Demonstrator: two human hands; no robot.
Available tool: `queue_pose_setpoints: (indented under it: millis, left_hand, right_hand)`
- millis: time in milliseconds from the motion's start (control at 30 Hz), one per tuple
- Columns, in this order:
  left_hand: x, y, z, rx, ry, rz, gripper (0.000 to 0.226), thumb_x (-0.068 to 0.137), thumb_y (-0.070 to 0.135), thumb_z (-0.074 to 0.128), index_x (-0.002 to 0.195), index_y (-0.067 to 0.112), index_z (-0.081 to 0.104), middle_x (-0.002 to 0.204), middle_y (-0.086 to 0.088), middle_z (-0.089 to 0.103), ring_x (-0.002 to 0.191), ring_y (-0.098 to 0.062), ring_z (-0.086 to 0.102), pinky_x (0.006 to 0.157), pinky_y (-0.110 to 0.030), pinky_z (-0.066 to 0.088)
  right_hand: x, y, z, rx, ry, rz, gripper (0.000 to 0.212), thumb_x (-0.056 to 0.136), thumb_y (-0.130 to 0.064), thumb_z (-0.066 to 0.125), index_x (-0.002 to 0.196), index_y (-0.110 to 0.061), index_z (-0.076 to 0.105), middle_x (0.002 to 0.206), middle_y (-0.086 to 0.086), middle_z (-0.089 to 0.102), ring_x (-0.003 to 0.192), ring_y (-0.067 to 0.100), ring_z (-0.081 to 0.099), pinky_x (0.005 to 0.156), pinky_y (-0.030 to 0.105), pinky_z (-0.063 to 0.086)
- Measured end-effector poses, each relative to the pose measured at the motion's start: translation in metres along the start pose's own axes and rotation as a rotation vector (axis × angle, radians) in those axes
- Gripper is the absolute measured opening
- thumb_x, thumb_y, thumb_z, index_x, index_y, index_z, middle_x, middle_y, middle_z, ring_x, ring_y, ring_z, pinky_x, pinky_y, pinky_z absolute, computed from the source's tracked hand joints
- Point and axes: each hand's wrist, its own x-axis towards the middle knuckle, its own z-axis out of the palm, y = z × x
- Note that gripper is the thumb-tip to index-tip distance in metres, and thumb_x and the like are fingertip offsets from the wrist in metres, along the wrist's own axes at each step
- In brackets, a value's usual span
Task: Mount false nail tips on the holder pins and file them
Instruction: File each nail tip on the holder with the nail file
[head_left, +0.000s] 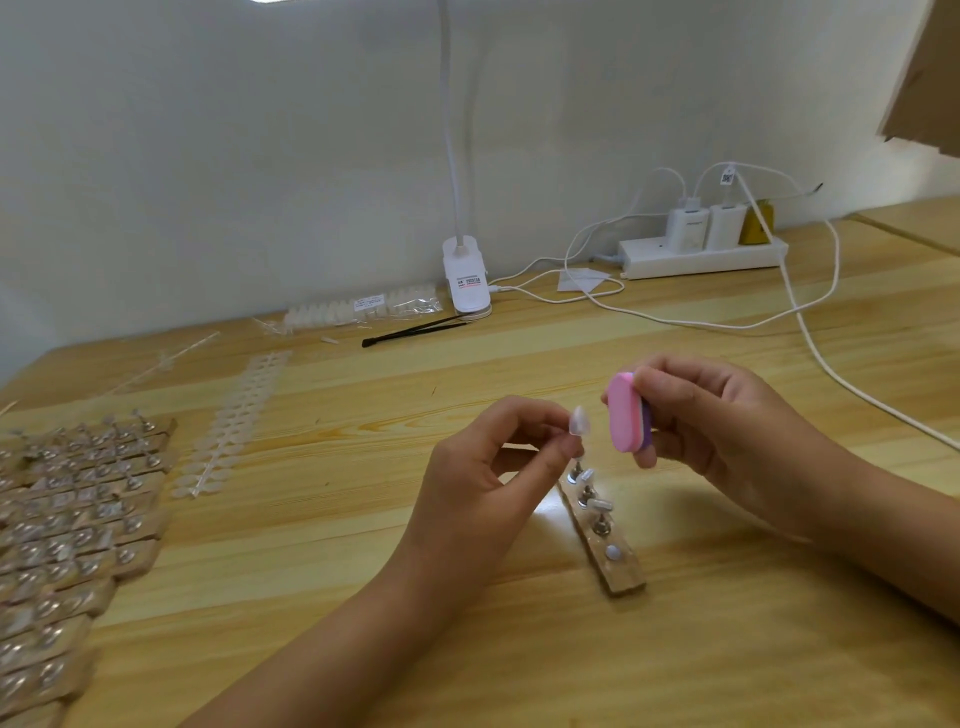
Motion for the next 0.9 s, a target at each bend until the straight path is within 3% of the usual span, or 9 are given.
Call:
queue_pose_setpoints:
  millis: [200, 500, 733, 900]
  left_hand:
    - [-0.0010, -0.0007, 0.0005, 0.045, -0.031, 0.056, 0.015, 0.092, 0.011, 0.067, 0.094, 0.027, 0.067, 0.093, 0.005, 0.073, 0.091, -0.015, 0.070, 0.079, -0.020, 0.054]
    - [-0.0014, 0.0017, 0.0014, 0.060, 0.002, 0.085, 0.019, 0.090, 0.015, 0.068, 0.089, 0.034, 0.066, 0.088, 0.011, 0.071, 0.085, -0.010, 0.069, 0.074, -0.013, 0.051]
    - [-0.0018, 0.0009, 0.0016, 0.096, -0.056, 0.107, 0.003, 0.091, 0.014, 0.066, 0.093, 0.014, 0.068, 0.088, 0.007, 0.070, 0.087, -0.014, 0.069, 0.076, -0.020, 0.054]
    - [-0.0011, 0.0012, 0.0015, 0.101, -0.037, 0.096, 0.008, 0.090, 0.012, 0.066, 0.090, 0.020, 0.067, 0.086, 0.005, 0.070, 0.084, -0.013, 0.068, 0.075, -0.019, 0.053]
  right_hand:
    - [0.0012, 0.0072, -0.0011, 0.058, 0.012, 0.059, 0.035, 0.064, -0.050, 0.084, 0.086, -0.023, 0.076, 0.090, 0.010, 0.075, 0.078, 0.016, 0.073, 0.067, 0.020, 0.057]
    - [0.0016, 0.0060, -0.0018, 0.039, -0.053, 0.123, 0.023, 0.074, -0.040, 0.080, 0.084, -0.021, 0.074, 0.090, 0.012, 0.075, 0.079, 0.016, 0.073, 0.066, 0.020, 0.057]
    - [0.0001, 0.0005, -0.0016, -0.014, -0.159, 0.104, 0.029, 0.076, -0.044, 0.079, 0.085, -0.018, 0.071, 0.096, 0.015, 0.074, 0.080, 0.019, 0.073, 0.065, 0.021, 0.057]
    - [0.0002, 0.0035, -0.0021, -0.012, -0.121, 0.086, 0.031, 0.073, -0.047, 0.081, 0.083, -0.019, 0.072, 0.094, 0.015, 0.074, 0.078, 0.017, 0.072, 0.065, 0.021, 0.057]
